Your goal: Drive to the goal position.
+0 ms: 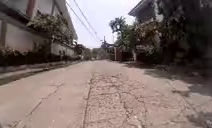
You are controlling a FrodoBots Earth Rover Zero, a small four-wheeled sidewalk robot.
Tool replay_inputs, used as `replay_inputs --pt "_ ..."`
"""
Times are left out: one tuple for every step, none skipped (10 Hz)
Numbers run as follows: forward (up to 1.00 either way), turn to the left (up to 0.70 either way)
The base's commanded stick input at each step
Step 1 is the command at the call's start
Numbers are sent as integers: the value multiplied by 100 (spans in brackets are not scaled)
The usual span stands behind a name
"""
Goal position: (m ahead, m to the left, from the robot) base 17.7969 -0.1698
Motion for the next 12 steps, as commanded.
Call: replay_inputs --pt "100 31" --pt "100 6" --pt "100 3" --pt "100 3" --pt "100 3" --pt "100 3" --pt "100 3" --pt "100 3" --pt "100 3" --pt "100 3" --pt "100 3" --pt "100 3"
